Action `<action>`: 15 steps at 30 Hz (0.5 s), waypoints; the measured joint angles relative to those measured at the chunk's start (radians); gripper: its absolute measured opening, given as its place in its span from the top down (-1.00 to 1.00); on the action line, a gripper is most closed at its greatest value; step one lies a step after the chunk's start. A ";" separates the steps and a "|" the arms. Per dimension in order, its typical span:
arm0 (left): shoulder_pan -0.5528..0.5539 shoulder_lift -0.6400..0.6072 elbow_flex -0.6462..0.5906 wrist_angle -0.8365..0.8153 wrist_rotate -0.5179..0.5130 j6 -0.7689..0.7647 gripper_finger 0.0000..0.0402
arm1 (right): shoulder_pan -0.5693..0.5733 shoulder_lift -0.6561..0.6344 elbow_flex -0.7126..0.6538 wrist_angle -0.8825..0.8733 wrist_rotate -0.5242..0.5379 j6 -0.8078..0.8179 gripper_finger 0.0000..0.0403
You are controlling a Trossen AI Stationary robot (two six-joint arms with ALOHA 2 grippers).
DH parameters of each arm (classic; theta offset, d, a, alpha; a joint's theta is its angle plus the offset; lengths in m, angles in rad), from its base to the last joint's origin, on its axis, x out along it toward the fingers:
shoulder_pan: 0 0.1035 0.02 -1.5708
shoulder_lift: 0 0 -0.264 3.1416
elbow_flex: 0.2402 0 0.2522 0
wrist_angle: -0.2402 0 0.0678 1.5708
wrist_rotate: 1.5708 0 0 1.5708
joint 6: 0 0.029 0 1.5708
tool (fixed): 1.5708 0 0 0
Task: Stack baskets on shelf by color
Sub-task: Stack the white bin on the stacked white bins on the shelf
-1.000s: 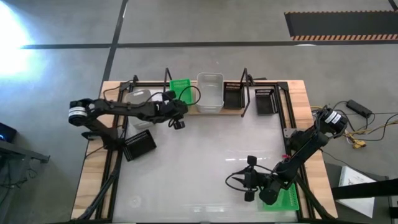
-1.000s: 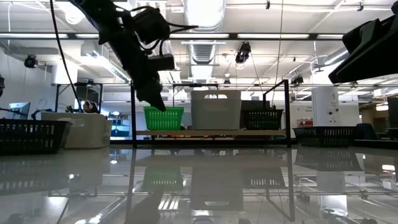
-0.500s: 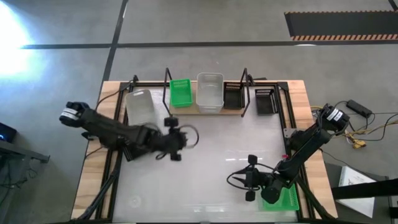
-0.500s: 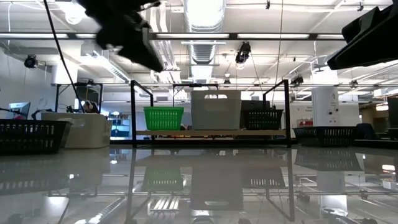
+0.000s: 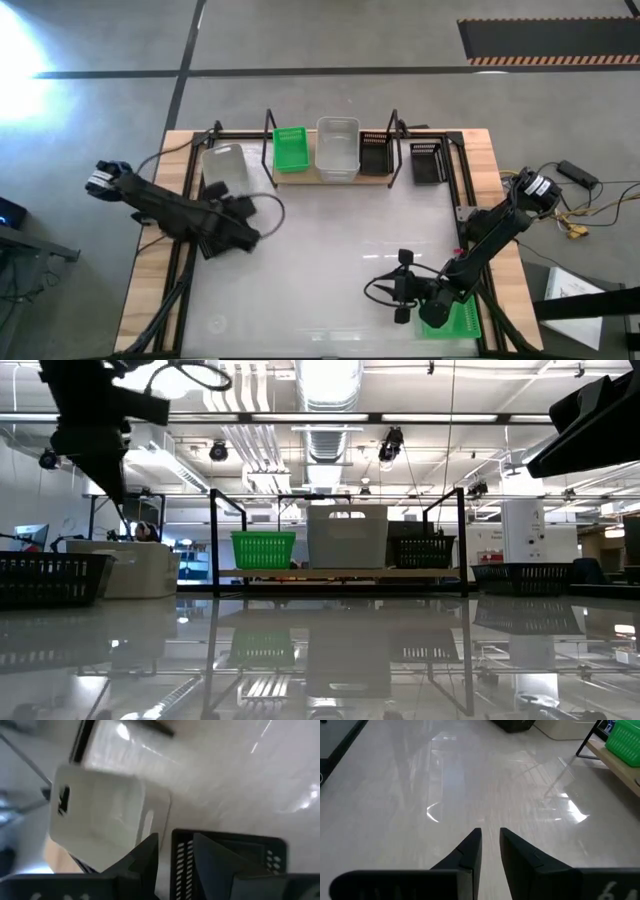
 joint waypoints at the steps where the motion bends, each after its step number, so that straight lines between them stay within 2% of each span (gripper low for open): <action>1: 0.026 -0.035 -0.024 0.012 0.016 0.000 0.47 | 0.000 0.000 0.000 0.000 0.000 -0.001 0.70; 7: 0.248 -0.267 -0.177 0.176 0.078 0.066 0.41 | 0.000 0.000 0.000 0.000 0.000 -0.013 0.70; 11: 0.416 -0.387 -0.277 0.350 0.193 0.223 0.22 | 0.000 0.000 0.000 0.000 0.000 -0.026 0.70; 15: 0.543 -0.420 -0.356 0.468 0.259 0.370 -0.01 | 0.000 0.000 0.000 0.000 0.000 -0.033 0.70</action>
